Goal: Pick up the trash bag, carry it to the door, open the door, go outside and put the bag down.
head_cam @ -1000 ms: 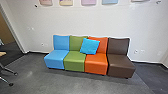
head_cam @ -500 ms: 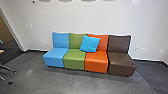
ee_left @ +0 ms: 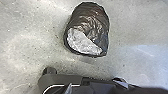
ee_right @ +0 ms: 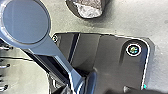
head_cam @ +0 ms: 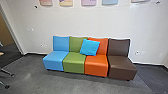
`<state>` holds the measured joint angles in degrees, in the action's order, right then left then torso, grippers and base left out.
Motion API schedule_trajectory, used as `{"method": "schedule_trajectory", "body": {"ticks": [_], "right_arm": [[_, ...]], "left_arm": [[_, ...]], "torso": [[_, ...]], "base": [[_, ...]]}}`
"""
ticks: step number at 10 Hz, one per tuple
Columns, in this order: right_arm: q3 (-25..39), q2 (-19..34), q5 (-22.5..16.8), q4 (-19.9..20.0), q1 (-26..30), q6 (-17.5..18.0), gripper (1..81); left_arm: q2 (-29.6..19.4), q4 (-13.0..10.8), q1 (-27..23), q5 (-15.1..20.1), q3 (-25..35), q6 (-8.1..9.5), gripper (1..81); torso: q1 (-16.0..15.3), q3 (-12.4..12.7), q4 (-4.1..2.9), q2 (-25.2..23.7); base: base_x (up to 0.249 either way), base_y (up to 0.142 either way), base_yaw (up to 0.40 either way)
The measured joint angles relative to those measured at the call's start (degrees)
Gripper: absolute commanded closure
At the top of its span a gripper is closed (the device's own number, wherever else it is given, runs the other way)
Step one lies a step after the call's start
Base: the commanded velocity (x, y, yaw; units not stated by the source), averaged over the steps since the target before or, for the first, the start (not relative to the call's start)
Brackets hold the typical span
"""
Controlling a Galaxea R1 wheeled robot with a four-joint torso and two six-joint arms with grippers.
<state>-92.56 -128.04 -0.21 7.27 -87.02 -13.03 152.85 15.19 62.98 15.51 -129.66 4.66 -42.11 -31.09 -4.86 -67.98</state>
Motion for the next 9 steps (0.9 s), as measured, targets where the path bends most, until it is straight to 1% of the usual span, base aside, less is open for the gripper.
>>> {"method": "schedule_trajectory", "body": {"ticks": [9], "right_arm": [[-0.05, -1.07, -0.87, -0.02, -1.1, -0.02, 1.0]], "left_arm": [[-0.45, 0.1, 0.28, 0.2, -1.01, -0.02, 1.0]], "torso": [[-11.63, -0.09, 0.0, -18.69]], "base": [[0.0, 0.0, 0.0]]}}
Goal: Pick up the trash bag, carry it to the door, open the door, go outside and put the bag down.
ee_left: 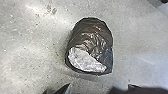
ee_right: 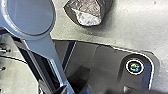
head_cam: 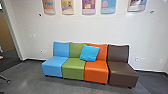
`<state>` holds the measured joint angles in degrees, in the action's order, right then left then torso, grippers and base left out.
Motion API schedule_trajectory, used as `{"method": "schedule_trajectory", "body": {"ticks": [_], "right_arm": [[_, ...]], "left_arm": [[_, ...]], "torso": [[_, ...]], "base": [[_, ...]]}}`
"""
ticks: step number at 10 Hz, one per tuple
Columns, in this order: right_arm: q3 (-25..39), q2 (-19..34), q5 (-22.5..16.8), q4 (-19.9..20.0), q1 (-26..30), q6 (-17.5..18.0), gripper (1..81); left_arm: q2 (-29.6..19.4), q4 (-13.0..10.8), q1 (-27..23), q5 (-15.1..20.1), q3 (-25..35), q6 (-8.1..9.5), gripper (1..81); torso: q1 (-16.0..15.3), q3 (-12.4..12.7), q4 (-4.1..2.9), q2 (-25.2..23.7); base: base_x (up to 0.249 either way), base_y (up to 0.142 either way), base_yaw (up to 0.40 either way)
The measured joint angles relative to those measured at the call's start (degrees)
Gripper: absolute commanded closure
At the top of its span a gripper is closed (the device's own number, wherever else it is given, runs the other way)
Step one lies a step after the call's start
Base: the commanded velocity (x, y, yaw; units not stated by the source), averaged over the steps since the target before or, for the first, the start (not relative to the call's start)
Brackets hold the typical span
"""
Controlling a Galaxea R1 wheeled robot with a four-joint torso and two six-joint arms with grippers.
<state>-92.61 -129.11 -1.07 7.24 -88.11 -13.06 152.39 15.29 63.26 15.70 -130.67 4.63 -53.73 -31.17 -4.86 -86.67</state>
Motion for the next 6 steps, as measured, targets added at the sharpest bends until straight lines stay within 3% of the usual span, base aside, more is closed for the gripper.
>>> {"method": "schedule_trajectory", "body": {"ticks": [2, 4, 6], "right_arm": [[-0.06, 0.33, 0.06, 0.02, 0.0, 0.02, 1.0], [0.41, 1.0, 0.17, 0.04, 0.09, 0.02, 1.0], [3.64, 3.95, 0.04, 0.24, 0.85, 0.05, 1.0]], "left_arm": [[0.33, 0.0, 0.0, -0.05, -0.06, 0.0, 1.0], [0.55, 0.0, -0.02, -0.05, -0.04, 0.0, 1.0], [0.48, 0.04, 0.0, 0.0, -0.2, 0.02, 1.0]], "torso": [[-2.12, -2.06, 0.0, -3.45], [-4.64, -5.75, 0.0, -7.39], [-6.65, -8.48, 0.0, -10.54]], "base": [[0.0, 0.0, 0.0], [0.0, 0.0, 0.0], [0.0, 0.0, 0.0]]}}
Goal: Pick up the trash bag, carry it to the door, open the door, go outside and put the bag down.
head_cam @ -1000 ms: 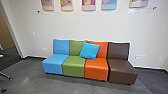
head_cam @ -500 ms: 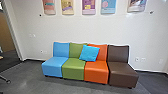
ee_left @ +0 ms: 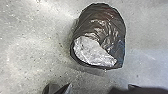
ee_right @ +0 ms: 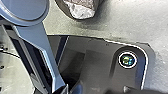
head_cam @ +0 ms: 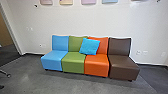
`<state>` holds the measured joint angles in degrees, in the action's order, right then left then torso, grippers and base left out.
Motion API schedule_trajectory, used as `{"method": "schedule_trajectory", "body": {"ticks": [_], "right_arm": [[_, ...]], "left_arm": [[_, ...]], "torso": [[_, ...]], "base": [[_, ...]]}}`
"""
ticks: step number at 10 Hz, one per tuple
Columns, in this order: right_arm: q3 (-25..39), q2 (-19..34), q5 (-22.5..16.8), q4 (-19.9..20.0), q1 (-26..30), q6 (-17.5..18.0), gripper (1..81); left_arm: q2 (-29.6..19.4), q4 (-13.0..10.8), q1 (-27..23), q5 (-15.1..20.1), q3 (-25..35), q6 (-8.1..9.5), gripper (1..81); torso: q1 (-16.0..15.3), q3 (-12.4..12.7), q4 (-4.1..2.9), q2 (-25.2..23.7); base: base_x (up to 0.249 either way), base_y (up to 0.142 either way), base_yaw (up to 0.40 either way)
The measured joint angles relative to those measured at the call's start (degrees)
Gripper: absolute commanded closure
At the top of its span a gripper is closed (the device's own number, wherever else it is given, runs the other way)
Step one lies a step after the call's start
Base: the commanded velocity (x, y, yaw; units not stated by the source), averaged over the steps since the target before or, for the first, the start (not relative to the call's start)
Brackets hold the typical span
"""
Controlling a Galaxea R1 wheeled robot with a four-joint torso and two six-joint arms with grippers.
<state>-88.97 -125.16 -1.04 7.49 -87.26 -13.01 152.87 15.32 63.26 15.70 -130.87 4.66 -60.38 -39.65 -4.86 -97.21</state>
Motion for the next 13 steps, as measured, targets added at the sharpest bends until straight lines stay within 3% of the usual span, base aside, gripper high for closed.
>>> {"method": "schedule_trajectory", "body": {"ticks": [3, 5, 8, 10, 13], "right_arm": [[7.5, 8.2, 0.4, 1.41, 3.39, 0.22, 1.0], [11.87, 13.12, -0.06, 2.73, 5.45, 0.33, 1.0], [14.28, 15.63, -0.34, 4.89, 7.44, 0.41, 1.0], [15.59, 17.66, -0.45, 5.08, 7.61, 0.41, 1.0], [18.68, 20.64, -0.41, 5.72, 9.67, 0.44, 1.0]], "left_arm": [[0.82, 0.27, -0.22, -0.2, -0.06, -0.02, 1.0], [1.1, 2.3, -1.6, 0.2, 0.07, -0.04, 1.0], [1.79, 4.0, -4.69, 1.41, 0.82, -0.02, 1.0], [2.5, 4.38, -5.49, 2.65, 1.24, -0.02, 1.0], [2.58, 4.49, -5.99, 2.57, 1.23, -0.02, 1.0]], "torso": [[-3.45, -0.9, 0.0, -5.51], [-6.12, -0.9, 0.0, -9.79], [-9.66, -1.2, 0.0, -15.58], [-11.69, -3.74, 0.0, -18.77], [-15.56, -9.55, 0.0, -24.94]], "base": [[0.0, 0.0, 0.0], [0.0, 0.0, 0.0], [0.0, 0.0, 0.0], [0.0, 0.0, 0.0], [0.0, 0.0, 0.0]]}}
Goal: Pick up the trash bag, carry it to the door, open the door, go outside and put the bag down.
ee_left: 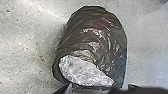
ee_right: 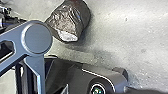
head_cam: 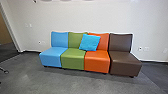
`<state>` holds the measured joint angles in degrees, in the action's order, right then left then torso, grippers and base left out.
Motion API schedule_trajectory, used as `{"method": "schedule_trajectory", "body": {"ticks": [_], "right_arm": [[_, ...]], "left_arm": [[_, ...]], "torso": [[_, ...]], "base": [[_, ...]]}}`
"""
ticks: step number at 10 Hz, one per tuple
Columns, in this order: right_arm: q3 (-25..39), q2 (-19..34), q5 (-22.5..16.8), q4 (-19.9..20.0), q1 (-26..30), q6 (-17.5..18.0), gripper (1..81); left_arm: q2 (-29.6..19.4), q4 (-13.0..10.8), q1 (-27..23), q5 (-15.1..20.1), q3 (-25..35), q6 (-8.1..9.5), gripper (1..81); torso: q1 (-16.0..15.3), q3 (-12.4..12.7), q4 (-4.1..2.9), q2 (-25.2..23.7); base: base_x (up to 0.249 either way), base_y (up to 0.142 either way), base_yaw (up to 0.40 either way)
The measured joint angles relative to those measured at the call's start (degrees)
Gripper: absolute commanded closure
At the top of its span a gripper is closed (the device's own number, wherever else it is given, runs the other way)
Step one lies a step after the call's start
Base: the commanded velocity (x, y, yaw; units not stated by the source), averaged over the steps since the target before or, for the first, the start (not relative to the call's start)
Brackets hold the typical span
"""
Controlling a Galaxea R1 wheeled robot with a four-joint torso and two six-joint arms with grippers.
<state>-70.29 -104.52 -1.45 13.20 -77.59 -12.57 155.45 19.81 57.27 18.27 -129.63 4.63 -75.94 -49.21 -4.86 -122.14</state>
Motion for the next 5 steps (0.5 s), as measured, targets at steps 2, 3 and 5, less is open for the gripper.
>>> {"method": "schedule_trajectory", "body": {"ticks": [2, 3, 5], "right_arm": [[2.88, 3.23, 0.0, 0.11, 1.11, 0.04, 1.0], [3.78, 4.46, 0.0, 0.11, 1.3, 0.15, 1.0], [4.67, 5.4, 0.02, 0.46, 1.57, 0.17, 1.0]], "left_arm": [[0.26, 0.06, -1.02, 0.13, -0.02, 0.02, 1.0], [0.74, 0.13, -1.87, 0.22, -0.05, 0.05, 1.0], [1.79, 1.6, -4.55, 1.6, -0.07, 0.13, 1.0]], "torso": [[-2.62, -3.83, 0.0, -4.11], [-3.65, -4.77, 0.0, -5.68], [-5.77, -5.55, 0.0, -9.05]], "base": [[0.0, 0.0, 0.0], [0.0, 0.0, 0.0], [0.0, 0.0, 0.0]]}}
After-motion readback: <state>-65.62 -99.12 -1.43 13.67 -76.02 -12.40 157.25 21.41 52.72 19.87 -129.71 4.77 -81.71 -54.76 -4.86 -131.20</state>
